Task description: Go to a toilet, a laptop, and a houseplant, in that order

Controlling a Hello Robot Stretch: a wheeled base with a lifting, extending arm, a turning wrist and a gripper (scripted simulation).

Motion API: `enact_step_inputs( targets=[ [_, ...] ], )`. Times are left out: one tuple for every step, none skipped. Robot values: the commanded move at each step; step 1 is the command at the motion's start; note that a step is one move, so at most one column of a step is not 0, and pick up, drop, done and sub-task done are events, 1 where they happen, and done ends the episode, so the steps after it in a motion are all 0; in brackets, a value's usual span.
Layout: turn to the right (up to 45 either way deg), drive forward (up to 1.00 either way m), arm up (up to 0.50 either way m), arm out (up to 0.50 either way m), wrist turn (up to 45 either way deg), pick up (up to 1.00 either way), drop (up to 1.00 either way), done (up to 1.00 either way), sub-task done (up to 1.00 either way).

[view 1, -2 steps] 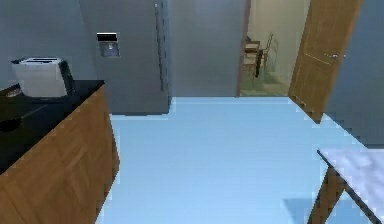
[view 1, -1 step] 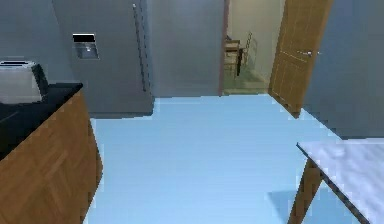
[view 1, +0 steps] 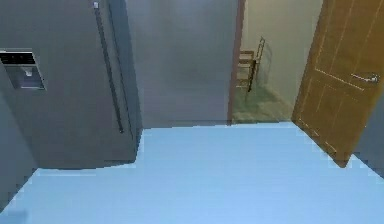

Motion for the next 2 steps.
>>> enact_step_inputs(
  targets=[
    [12.0,0.0,0.0,0.0,0.0,0.0,0.0,0.0,0.0],
    [0.0,0.2,0.0,0.0,0.0,0.0,0.0,0.0,0.0]
  ],
)
